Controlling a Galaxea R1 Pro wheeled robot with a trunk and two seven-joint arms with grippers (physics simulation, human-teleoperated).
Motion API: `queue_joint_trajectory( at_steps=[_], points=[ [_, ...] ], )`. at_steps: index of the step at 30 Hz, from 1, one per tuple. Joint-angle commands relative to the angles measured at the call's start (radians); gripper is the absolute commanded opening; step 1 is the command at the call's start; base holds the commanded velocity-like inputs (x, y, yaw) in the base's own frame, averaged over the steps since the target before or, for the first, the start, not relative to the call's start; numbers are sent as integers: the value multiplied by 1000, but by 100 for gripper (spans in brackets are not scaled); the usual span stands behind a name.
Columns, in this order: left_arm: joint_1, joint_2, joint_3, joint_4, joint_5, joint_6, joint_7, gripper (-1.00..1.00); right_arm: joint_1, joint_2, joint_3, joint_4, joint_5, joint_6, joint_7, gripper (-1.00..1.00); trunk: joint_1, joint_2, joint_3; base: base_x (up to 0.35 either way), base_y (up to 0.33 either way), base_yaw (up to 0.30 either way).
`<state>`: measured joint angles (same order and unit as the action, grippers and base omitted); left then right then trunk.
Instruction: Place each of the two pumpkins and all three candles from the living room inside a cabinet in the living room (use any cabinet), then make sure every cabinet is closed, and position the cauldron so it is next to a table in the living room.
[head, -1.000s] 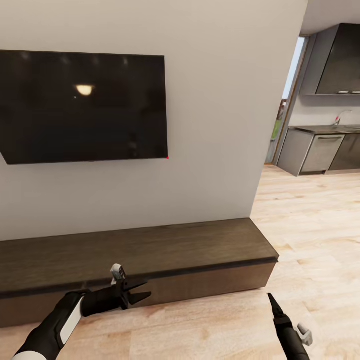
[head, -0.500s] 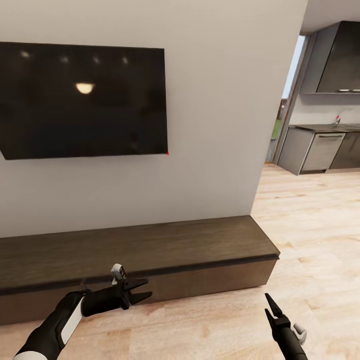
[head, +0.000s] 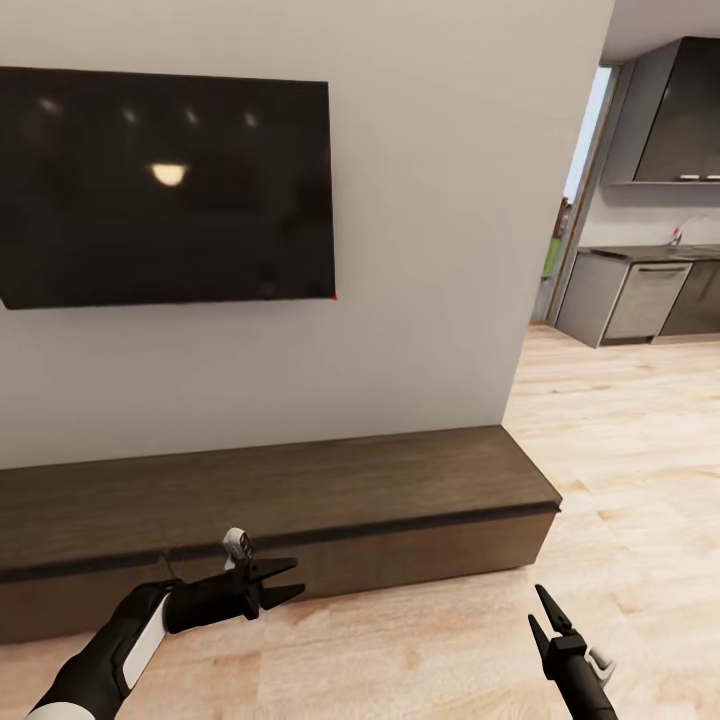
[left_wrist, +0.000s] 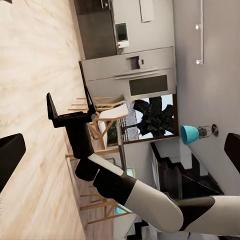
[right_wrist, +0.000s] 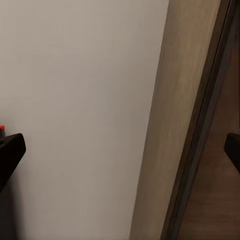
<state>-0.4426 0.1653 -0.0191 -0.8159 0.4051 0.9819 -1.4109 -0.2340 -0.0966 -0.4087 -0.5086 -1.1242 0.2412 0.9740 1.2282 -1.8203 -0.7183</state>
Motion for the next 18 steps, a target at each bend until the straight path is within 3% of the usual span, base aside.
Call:
queue_joint_trajectory(
  at_steps=[1,18],
  points=[
    [-1,1,-2,0,3,11,-2,100,-1,0,-1,1,-8,10,3,100,4,-8,-4,0,0,0],
    [-1,0,-2,1,3,9,0,100,-1,0,-1,2,-8,2,3,100,69,-127,-57,0,0,0]
  ],
)
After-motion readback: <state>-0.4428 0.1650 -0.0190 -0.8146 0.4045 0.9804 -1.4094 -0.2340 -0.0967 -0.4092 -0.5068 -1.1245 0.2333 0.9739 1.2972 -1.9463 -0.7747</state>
